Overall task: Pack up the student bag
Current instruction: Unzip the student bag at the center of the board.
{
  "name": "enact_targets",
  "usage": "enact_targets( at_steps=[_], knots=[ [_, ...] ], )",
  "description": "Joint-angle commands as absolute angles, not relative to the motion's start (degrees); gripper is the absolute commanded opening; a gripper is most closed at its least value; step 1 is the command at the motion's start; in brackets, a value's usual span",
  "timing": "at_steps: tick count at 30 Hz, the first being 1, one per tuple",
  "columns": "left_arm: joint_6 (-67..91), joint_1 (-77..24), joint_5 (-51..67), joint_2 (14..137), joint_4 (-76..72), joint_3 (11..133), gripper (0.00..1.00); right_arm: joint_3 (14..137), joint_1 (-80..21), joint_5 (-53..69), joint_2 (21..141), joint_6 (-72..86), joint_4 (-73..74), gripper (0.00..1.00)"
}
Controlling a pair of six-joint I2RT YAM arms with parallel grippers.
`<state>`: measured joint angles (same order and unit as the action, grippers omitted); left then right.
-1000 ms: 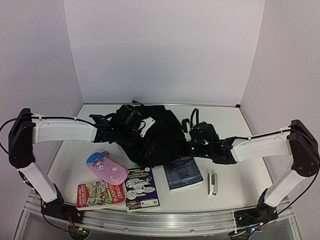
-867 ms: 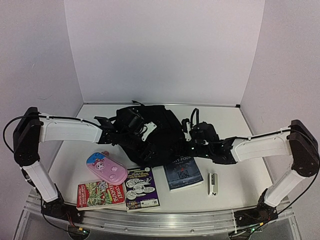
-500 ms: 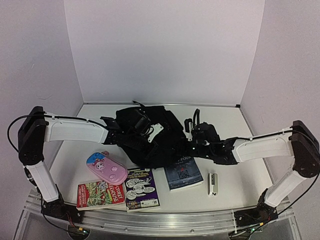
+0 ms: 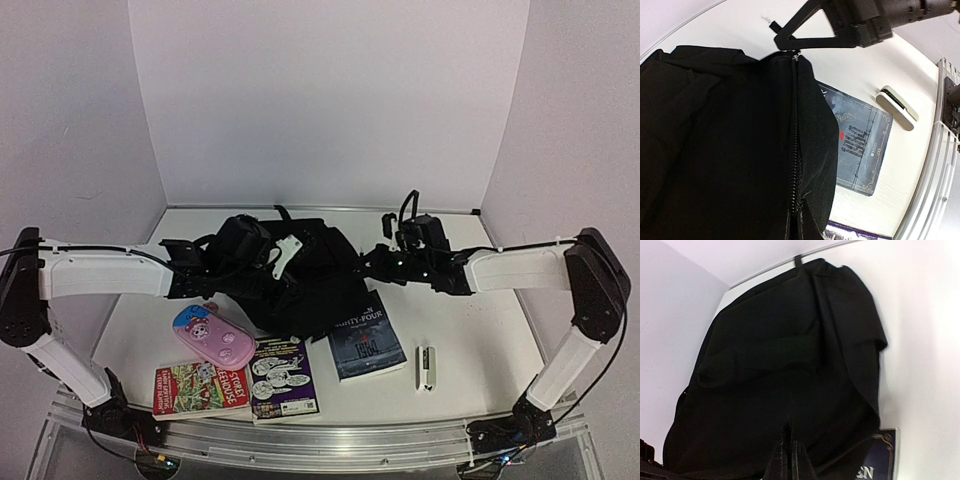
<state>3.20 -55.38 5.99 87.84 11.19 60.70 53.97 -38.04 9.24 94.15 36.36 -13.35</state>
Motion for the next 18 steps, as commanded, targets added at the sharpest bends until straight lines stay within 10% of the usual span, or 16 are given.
enact_targets(
  at_steps=[1, 8, 18],
  knots=[
    [6.81, -55.2, 5.77, 79.11, 20.94, 57.06, 0.0, 58.01, -28.97, 1.21, 100.68, 30.95, -9.49, 0.0],
    [9.64, -55.18, 7.59, 78.65, 22.9, 58.83, 0.11, 57.25, -29.13, 17.61, 98.13, 28.38, -13.83, 0.0],
    [10.02, -55.19, 14.45, 91.45, 15.87, 72.67, 0.63, 48.9, -35.38, 20.05, 87.54, 28.21, -15.19, 0.0]
  ],
)
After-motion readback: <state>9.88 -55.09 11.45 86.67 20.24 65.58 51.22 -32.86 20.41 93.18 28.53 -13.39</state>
